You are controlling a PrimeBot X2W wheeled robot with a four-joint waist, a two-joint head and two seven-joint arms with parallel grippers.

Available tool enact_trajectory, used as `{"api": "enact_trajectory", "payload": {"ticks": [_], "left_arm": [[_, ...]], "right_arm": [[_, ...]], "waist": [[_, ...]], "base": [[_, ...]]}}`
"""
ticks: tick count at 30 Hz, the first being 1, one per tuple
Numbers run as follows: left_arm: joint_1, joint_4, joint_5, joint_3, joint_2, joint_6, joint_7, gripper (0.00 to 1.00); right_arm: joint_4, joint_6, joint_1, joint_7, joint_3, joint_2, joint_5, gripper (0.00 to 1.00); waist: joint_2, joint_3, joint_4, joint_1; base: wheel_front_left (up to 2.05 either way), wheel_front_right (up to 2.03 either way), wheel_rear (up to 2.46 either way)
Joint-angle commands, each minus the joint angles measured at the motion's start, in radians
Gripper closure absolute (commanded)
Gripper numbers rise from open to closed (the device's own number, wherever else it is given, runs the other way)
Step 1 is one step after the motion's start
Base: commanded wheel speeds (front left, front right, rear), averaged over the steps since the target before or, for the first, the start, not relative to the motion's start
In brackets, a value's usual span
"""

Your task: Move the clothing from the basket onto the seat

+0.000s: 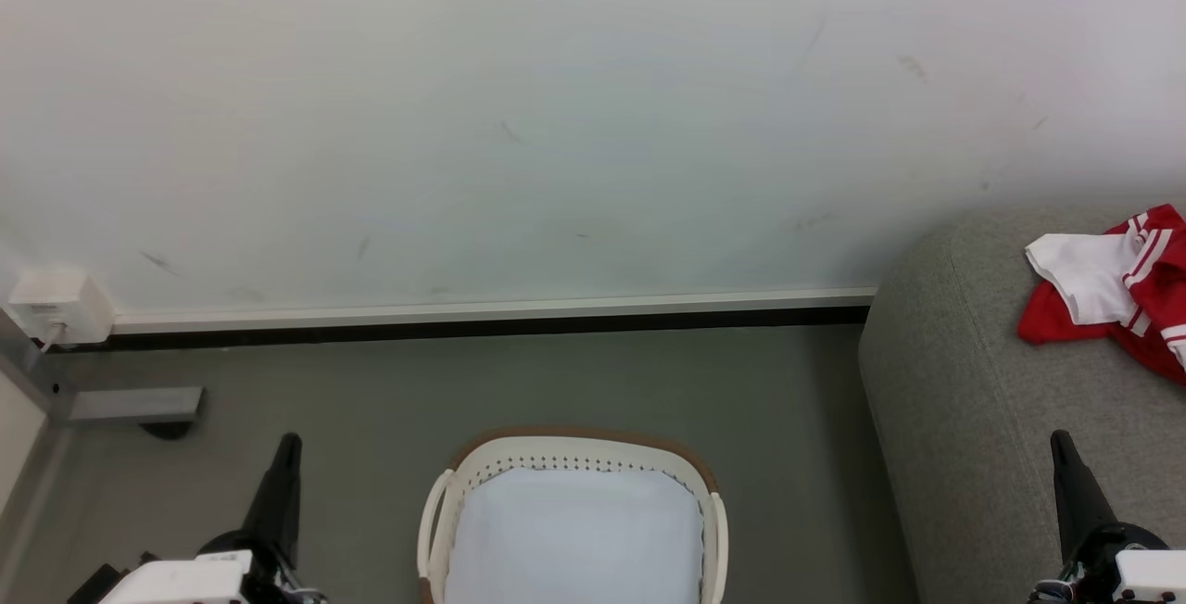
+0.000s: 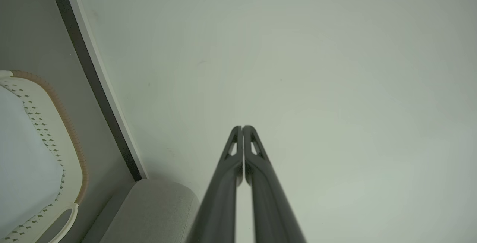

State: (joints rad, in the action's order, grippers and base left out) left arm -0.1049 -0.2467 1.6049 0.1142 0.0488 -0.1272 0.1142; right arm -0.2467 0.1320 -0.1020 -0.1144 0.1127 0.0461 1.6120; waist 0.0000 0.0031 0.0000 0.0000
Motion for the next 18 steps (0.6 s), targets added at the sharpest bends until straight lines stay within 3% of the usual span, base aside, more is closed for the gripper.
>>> {"api": "enact_trajectory", "payload": {"ticks": [1, 18], "left_arm": [[-0.009, 0.003, 0.014, 0.002, 0.002, -0.006, 0.004, 1.0], [-0.009, 0.003, 0.015, 0.002, 0.002, -0.006, 0.004, 1.0]], "right_arm": [[0.005, -0.002, -0.014, -0.003, 0.004, 0.008, 0.002, 1.0], [0.005, -0.002, -0.013, -0.003, 0.004, 0.008, 0.002, 1.0]], "waist": [[0.0, 0.0, 0.0, 0.0], [0.0, 0.0, 0.0, 0.0]], "base": [[0.0, 0.0, 0.0], [0.0, 0.0, 0.0]]}}
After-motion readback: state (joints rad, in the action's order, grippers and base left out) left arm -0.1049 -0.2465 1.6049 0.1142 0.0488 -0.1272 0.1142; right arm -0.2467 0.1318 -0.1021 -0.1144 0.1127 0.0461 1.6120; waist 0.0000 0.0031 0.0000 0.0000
